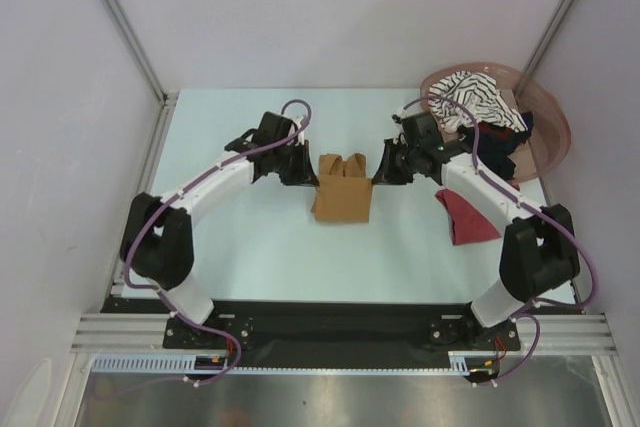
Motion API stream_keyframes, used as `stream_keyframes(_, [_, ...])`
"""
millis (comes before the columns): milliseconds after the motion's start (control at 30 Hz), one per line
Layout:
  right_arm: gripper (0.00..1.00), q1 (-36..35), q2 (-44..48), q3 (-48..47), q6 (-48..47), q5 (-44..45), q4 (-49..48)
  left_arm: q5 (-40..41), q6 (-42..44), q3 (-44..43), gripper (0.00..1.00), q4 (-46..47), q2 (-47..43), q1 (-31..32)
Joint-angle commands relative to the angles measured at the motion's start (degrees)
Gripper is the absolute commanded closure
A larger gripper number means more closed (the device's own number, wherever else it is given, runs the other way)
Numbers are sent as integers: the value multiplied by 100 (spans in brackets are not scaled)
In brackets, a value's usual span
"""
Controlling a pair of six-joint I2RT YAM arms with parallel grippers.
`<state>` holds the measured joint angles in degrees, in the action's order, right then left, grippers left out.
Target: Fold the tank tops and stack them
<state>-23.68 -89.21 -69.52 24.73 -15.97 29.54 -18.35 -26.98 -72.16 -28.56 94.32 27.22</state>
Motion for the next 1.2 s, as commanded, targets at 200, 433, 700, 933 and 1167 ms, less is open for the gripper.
stream_keyframes(200, [100, 373, -1177, -1248, -241, -337, -71, -424, -26, -1114, 100, 184, 1104, -489])
stream_keyframes(433, [100, 504, -1915, -1960, -223, -425, -45, -459, 9, -1906, 99, 34, 1782, -709])
stream_keyframes(700, [100, 681, -2680, -2812, -206, -416, 174, -485, 9, -2786, 98, -168, 2634, -771])
stream_keyframes(933, [92, 742, -3172, -3103, -65, -285, -80, -441, -114, -2962, 92, -1, 3057, -815])
stream_keyframes(1167, [89, 848, -3594, -3603, 49, -363, -230, -371, -176, -3199, 75, 78, 3241, -868])
